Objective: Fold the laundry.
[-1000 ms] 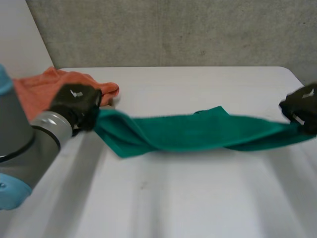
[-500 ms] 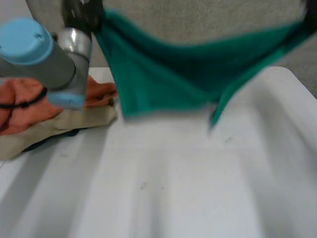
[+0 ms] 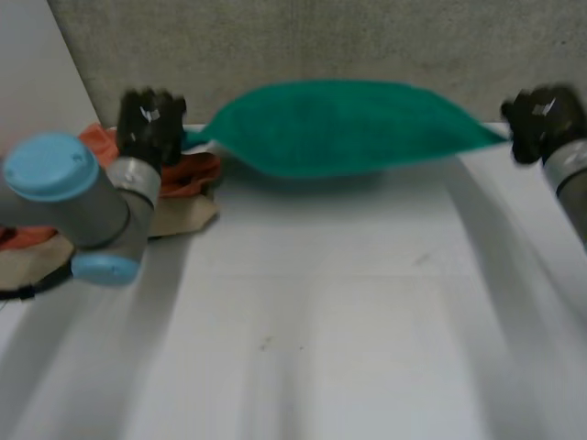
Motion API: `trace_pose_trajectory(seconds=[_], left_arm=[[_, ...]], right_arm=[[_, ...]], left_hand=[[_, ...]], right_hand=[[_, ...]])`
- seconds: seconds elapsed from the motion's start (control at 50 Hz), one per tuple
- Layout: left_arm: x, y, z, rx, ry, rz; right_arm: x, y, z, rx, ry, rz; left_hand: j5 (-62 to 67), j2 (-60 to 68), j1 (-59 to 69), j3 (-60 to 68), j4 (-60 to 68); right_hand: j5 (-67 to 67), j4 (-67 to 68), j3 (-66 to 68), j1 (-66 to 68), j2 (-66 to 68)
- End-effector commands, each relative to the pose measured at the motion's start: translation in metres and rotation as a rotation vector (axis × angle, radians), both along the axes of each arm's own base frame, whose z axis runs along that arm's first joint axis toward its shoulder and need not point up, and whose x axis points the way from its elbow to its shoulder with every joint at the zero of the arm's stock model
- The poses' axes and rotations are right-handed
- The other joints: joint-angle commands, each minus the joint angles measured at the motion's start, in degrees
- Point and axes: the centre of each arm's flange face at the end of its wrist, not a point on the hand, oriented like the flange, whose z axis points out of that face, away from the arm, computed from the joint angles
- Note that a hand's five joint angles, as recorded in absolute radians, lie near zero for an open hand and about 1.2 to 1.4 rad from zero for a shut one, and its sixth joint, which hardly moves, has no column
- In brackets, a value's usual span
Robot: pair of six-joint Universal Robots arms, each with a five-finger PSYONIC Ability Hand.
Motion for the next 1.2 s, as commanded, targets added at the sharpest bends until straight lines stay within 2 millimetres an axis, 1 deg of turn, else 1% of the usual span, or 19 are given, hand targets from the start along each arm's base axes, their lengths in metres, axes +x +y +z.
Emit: trace_pose_trajectory(seconds=[0.02,0.06,0.1,0.14,0.24,0.26,0.32,0.34,0.42,0.46,0.56,0.58,0.62,0.64,0.74,0.86,0.88,1.04,1.2], left_arm=[[0.002,0.025,-0.064,0.205,-0.085,-0.013],[0.007,0.037,-0.070,0.268,-0.118,-0.013],[0.011,0.047,-0.066,0.299,-0.151,-0.012],[0.019,0.067,-0.059,0.356,-0.213,-0.013],[0.037,0.114,-0.047,0.463,-0.339,-0.026],[0.043,0.130,-0.045,0.499,-0.389,-0.037],[0.052,0.159,-0.044,0.571,-0.489,-0.077],[0.058,0.177,-0.044,0.629,-0.556,-0.113],[0.068,0.215,-0.044,0.776,-0.660,-0.209],[0.068,0.218,-0.042,0.793,-0.658,-0.230],[0.059,0.190,-0.029,0.653,-0.593,-0.212],[0.055,0.177,-0.028,0.610,-0.559,-0.193],[0.051,0.165,-0.031,0.596,-0.518,-0.179],[0.048,0.159,-0.031,0.588,-0.496,-0.175],[0.035,0.122,-0.029,0.553,-0.357,-0.123],[0.031,0.083,-0.032,0.509,-0.309,0.001],[0.028,0.076,-0.034,0.492,-0.306,0.021],[0.009,0.039,-0.036,0.346,-0.255,0.038],[-0.008,0.011,-0.046,0.253,-0.228,0.052]], right_arm=[[-0.006,0.019,-0.060,0.243,0.105,0.020],[-0.016,0.026,-0.066,0.322,0.133,0.008],[-0.026,0.036,-0.066,0.397,0.163,-0.003],[-0.031,0.045,-0.060,0.435,0.189,-0.005],[-0.053,0.072,-0.031,0.523,0.259,-0.030],[-0.062,0.080,-0.021,0.547,0.275,-0.049],[-0.072,0.098,-0.005,0.585,0.310,-0.054],[-0.075,0.112,0.002,0.619,0.342,-0.035],[-0.084,0.140,0.003,0.718,0.423,0.031],[-0.087,0.144,0.000,0.735,0.435,0.054],[-0.090,0.135,-0.004,0.674,0.400,0.046],[-0.091,0.126,-0.007,0.644,0.369,0.026],[-0.093,0.114,-0.013,0.613,0.337,0.005],[-0.088,0.101,-0.019,0.575,0.323,0.007],[-0.054,0.073,-0.024,0.441,0.321,0.061],[-0.047,0.037,-0.035,0.347,0.343,0.009],[-0.044,0.025,-0.039,0.298,0.346,0.008],[-0.030,-0.025,-0.055,0.056,0.365,-0.034],[-0.007,-0.048,-0.085,-0.016,0.359,0.001]], left_hand=[[14.0,11.3,16.5,11.7,11.2],[14.0,11.3,16.5,11.7,11.2],[14.0,11.3,16.5,11.7,11.2],[14.0,11.3,16.5,11.7,11.2],[14.0,11.3,16.5,11.7,11.2],[14.0,11.3,16.5,11.7,11.2],[14.0,11.3,16.5,11.7,11.2],[14.0,11.3,16.5,11.7,11.2],[14.0,11.3,16.5,11.7,11.2],[14.0,11.3,16.5,11.7,11.2],[14.0,11.3,16.5,11.7,11.2],[14.0,11.3,16.5,11.7,11.2],[14.0,11.3,16.5,11.7,11.2],[14.0,11.3,16.5,11.7,11.2],[14.0,11.3,16.5,11.7,11.2],[14.0,11.3,16.5,11.7,11.2],[14.0,11.3,16.5,11.7,11.2],[14.0,11.3,16.5,11.7,11.2],[14.0,11.3,16.5,11.7,11.2]], right_hand=[[13.2,12.0,12.3,23.6,13.1],[13.2,12.0,12.3,23.6,13.1],[13.2,12.0,12.3,23.6,13.1],[13.2,12.0,12.3,23.6,13.1],[13.2,12.0,12.3,23.6,13.1],[13.2,12.0,12.3,23.6,13.1],[13.2,12.0,12.3,23.6,13.1],[13.2,12.0,12.3,23.6,13.1],[13.2,12.0,12.3,23.6,13.1],[13.2,12.0,12.3,23.6,13.1],[13.2,12.0,12.3,23.6,13.1],[13.2,12.0,12.3,23.6,13.1],[13.2,12.0,12.3,23.6,13.1],[13.2,12.0,12.3,23.6,13.1],[13.2,12.0,12.3,23.6,13.1],[13.2,12.0,12.3,23.6,13.1],[13.2,12.0,12.3,23.6,13.1],[13.2,12.0,12.3,23.6,13.1],[13.2,12.0,12.3,23.6,13.1]])
